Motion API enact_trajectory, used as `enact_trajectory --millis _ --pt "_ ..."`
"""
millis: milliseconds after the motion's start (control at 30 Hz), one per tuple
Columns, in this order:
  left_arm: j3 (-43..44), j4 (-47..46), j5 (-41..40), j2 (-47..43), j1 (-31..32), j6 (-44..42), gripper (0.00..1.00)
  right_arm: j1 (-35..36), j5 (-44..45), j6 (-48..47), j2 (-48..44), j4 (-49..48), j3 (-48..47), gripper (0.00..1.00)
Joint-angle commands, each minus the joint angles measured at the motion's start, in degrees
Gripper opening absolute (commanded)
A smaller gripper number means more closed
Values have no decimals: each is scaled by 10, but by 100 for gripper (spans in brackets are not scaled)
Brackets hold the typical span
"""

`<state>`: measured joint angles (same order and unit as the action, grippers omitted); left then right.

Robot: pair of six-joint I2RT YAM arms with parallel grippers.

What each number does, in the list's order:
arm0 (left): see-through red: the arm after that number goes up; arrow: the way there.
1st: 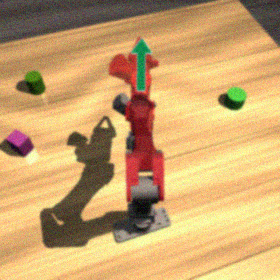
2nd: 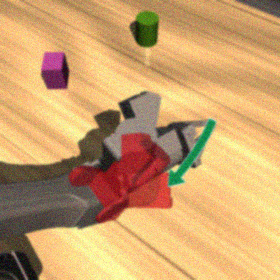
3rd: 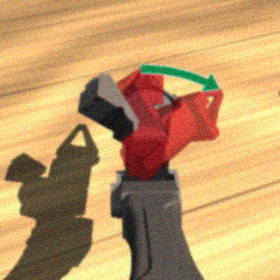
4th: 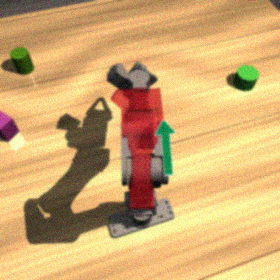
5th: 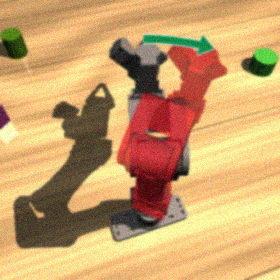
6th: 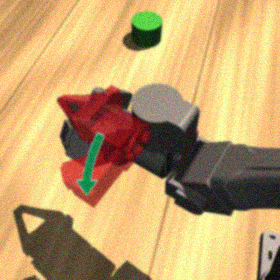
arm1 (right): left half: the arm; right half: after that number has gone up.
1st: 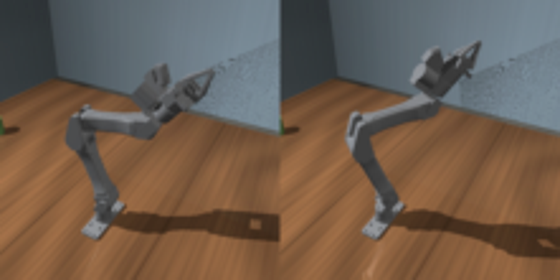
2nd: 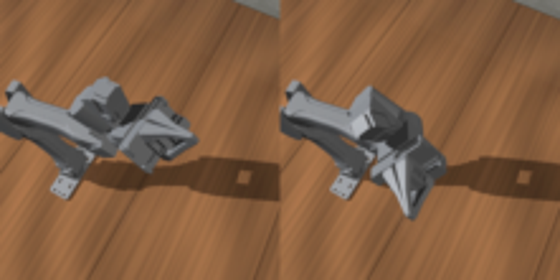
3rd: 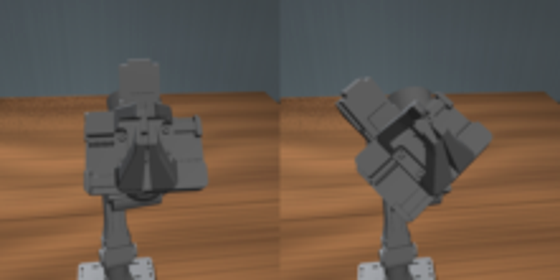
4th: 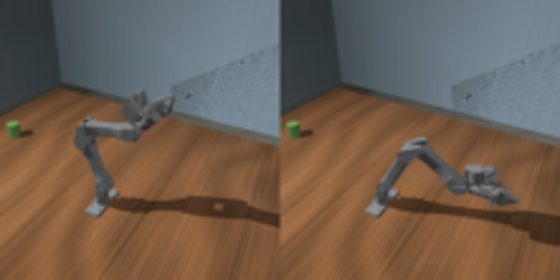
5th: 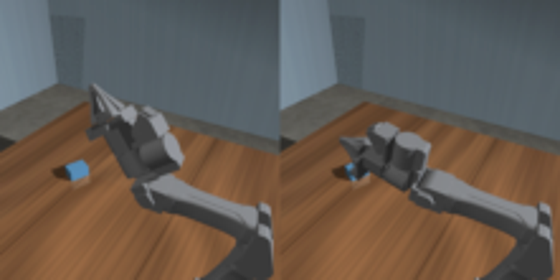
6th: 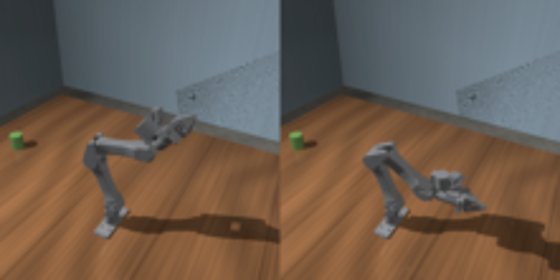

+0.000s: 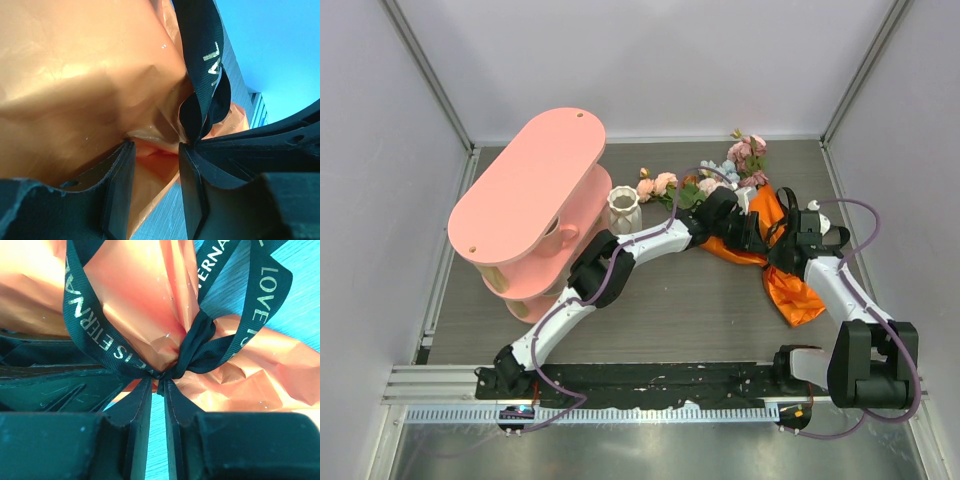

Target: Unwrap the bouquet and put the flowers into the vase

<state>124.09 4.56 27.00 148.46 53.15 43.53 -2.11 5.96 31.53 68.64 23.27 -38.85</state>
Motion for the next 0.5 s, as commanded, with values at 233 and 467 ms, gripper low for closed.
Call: enact_trajectory --millis 233,467 --pt "26 1 -1 10 2 6 43 6 37 5 11 -25 6 22" --pt "26 5 -5 11 2 8 44 12 69 11 3 -5 -1 28"
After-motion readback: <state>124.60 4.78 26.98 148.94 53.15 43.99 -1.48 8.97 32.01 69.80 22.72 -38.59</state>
